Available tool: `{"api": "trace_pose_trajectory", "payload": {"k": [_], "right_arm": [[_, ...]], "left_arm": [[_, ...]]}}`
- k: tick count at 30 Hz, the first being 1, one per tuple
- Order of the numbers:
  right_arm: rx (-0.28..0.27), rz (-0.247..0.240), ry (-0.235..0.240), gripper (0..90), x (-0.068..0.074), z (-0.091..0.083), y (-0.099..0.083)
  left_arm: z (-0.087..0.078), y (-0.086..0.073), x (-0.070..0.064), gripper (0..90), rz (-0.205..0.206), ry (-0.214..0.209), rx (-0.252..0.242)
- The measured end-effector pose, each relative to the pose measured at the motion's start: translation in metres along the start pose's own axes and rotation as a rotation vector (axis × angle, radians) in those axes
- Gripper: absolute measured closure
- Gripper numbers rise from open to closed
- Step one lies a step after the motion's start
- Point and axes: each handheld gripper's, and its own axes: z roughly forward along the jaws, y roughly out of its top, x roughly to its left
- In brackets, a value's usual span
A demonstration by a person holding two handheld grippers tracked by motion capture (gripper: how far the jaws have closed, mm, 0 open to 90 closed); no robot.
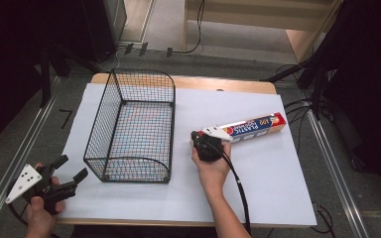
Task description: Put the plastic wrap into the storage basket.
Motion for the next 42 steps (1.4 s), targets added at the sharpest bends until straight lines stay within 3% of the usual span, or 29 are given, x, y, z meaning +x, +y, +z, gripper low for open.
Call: {"api": "trace_pose_trajectory", "payload": {"k": [9,16,23,31,32,34,42], "right_arm": [[0.101,-0.028,-0.085,90.0,0.003,0.031,0.02],[0.126,-0.052,-0.113,90.0,0.005,0.033,0.022],[0.174,-0.074,-0.064,90.0,0.002,0.028,0.024],[0.233,-0.105,-0.079,90.0,0.005,0.034,0.03],[0.248,-0.104,-0.049,90.0,0.002,0.033,0.032],[0.25,-0.104,-0.041,90.0,0.001,0.032,0.032],[0.268,-0.187,0.032,90.0,0.0,0.011,0.022]], "left_arm": [[0.001,0.0,-0.002,13.5,0.023,-0.001,0.012],[0.001,0.0,-0.003,13.5,0.027,-0.002,0.015],[0.002,0.0,-0.004,13.6,0.032,0.0,0.017],[0.002,0.0,-0.004,13.6,0.04,0.001,0.025],[0.002,0.0,-0.004,13.6,0.038,0.002,0.022],[0.002,0.0,-0.004,13.6,0.036,0.001,0.019],[0.002,-0.001,-0.004,13.6,0.035,0.002,0.018]]}}
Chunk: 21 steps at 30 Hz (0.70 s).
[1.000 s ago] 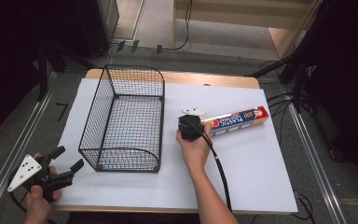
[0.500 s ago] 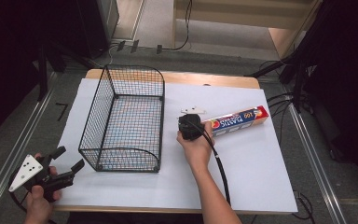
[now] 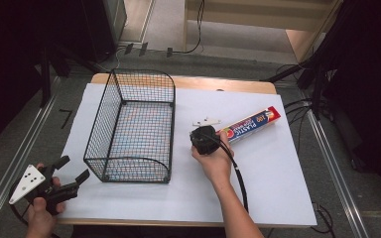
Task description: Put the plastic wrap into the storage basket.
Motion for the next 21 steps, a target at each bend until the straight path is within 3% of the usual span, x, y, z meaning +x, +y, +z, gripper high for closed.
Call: {"api": "trace_pose_trajectory", "payload": {"k": [5,11,15,19,20,21], "right_arm": [[-0.01,-0.053,0.013,90.0,0.003,-0.013,-0.015],[-0.054,-0.064,0.058,90.0,0.0,-0.028,-0.033],[-0.059,-0.095,0.06,90.0,-0.001,-0.04,-0.041],[-0.045,-0.121,0.071,90.0,-0.004,-0.051,-0.045],[-0.027,-0.115,0.096,90.0,-0.004,-0.05,-0.046],[0.035,-0.129,0.103,90.0,-0.002,-0.045,-0.05]], "left_arm": [[0.0,0.0,0.0,13.6,0.007,0.002,0.007],[0.0,0.0,0.0,13.6,0.007,0.003,0.008],[0.0,0.0,0.0,13.6,0.007,0.005,0.008],[0.001,0.0,-0.001,13.6,0.007,0.004,0.008],[0.001,0.0,-0.001,13.6,0.01,0.005,0.011],[0.002,0.0,-0.001,13.6,0.007,0.007,0.011]]}}
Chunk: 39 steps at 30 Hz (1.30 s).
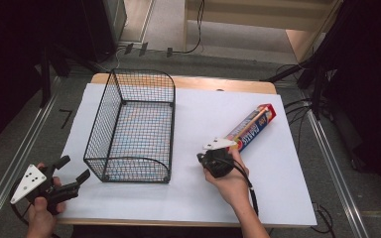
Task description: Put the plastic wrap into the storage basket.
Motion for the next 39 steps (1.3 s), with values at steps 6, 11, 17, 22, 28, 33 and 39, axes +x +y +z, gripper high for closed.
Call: {"api": "trace_pose_trajectory", "payload": {"k": [6,11,17,22,28,33,39], "right_arm": [[-0.088,-0.001,-0.043,90.0,0.002,0.0,-0.013],[-0.071,-0.015,-0.048,90.0,0.003,0.0,-0.011],[-0.134,0.044,-0.03,90.0,0.0,-0.011,-0.023],[-0.167,0.032,-0.082,90.0,0.0,-0.029,-0.042],[-0.191,0.033,-0.106,90.0,0.001,-0.035,-0.052],[-0.161,0.022,-0.1,90.0,0.0,-0.043,-0.056],[-0.14,0.022,-0.092,90.0,-0.002,-0.055,-0.067]], "left_arm": [[0.0,0.0,0.0,13.6,0.0,0.001,-0.001],[0.0,0.0,0.0,13.6,0.0,0.001,-0.002],[-0.001,0.0,0.001,13.5,-0.001,-0.001,-0.002],[0.0,0.0,0.0,13.6,0.003,0.001,0.001],[0.0,0.0,-0.001,13.6,0.007,0.006,0.005],[0.0,0.0,0.0,13.5,0.003,0.006,0.002],[0.0,0.0,0.0,13.6,0.003,0.005,0.002]]}}
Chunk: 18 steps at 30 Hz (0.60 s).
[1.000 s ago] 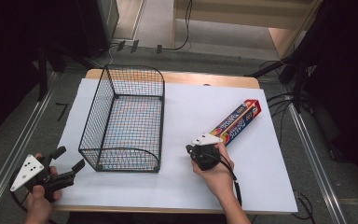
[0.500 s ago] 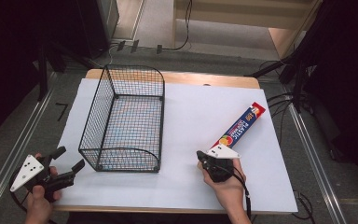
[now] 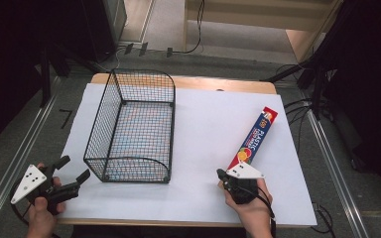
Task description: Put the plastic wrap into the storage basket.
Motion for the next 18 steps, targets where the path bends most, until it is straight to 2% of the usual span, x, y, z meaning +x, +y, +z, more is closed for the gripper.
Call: {"api": "trace_pose_trajectory", "payload": {"k": [6,11,18], "right_arm": [[0.026,-0.006,0.002,90.0,-0.003,-0.013,-0.007],[0.045,-0.007,0.012,90.0,-0.01,-0.025,-0.015],[0.053,0.003,-0.002,90.0,-0.024,-0.044,-0.03]], "left_arm": [[0.0,0.0,0.0,13.6,-0.001,0.001,0.0],[0.0,0.0,0.0,13.6,0.001,0.002,0.002],[0.0,0.0,0.0,13.6,0.001,0.002,0.002]]}}
